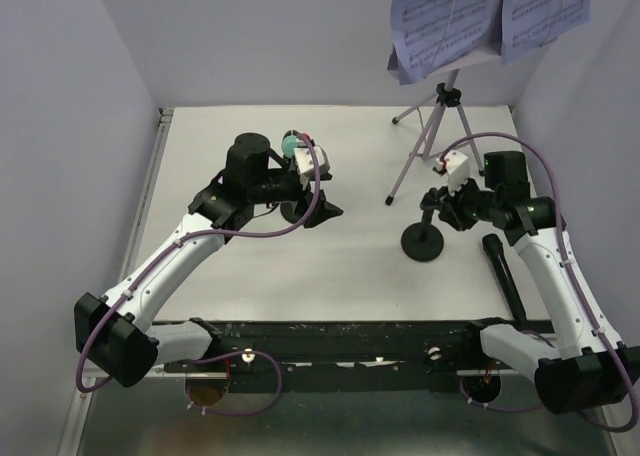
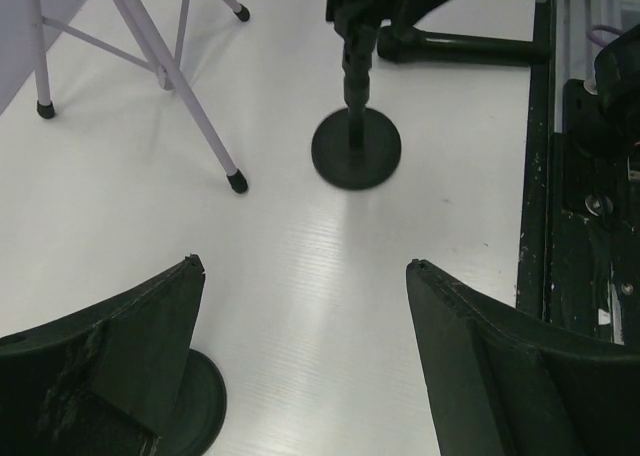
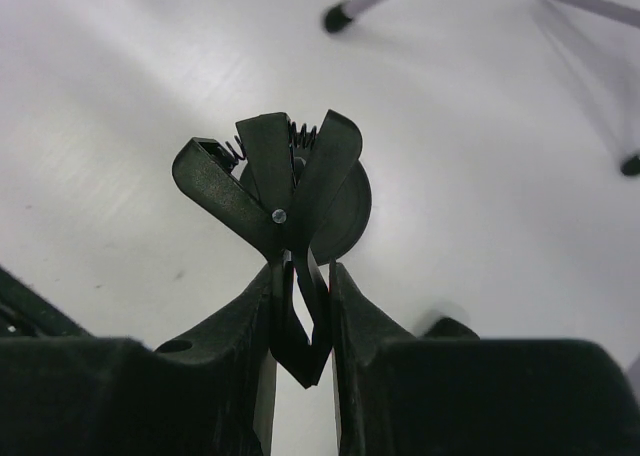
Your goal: Pack up the instrument practice props
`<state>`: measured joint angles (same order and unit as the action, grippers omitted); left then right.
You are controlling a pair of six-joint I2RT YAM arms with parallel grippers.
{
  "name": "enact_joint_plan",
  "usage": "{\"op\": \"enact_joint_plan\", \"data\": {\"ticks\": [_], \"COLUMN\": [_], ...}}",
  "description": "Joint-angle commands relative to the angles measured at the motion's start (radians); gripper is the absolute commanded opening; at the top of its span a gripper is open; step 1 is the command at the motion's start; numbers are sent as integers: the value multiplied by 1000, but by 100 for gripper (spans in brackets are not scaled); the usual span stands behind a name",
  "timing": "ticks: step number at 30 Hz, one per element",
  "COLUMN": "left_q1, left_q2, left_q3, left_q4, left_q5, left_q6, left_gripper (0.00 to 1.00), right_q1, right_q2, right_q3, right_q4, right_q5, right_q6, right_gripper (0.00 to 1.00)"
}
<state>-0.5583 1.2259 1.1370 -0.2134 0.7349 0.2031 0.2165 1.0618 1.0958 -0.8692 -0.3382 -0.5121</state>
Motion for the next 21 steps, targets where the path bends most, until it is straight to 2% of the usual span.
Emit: {"op": "enact_joint_plan", "data": {"ticks": [1, 8, 15, 21], "left_q1": [-6, -14, -14, -12], "left_q2": [15, 15, -19, -42], "left_q3": [33, 32, 29, 15], "left_q4": [-50, -44, -121, -187], "left_q5": [44, 46, 44, 55], "left_q6": [38, 35, 65, 84], "left_gripper": [92, 92, 92, 92], "right_q1": [-147, -391, -609, -733], "right_q2": [-11, 49, 161, 277], "right_q3": [19, 82, 167, 243], "right_q4": [100, 239, 265, 248], "right_q5": [50, 76, 27, 4], "right_q6": [35, 92, 80, 29], "right_gripper": [0, 0, 0, 0]}}
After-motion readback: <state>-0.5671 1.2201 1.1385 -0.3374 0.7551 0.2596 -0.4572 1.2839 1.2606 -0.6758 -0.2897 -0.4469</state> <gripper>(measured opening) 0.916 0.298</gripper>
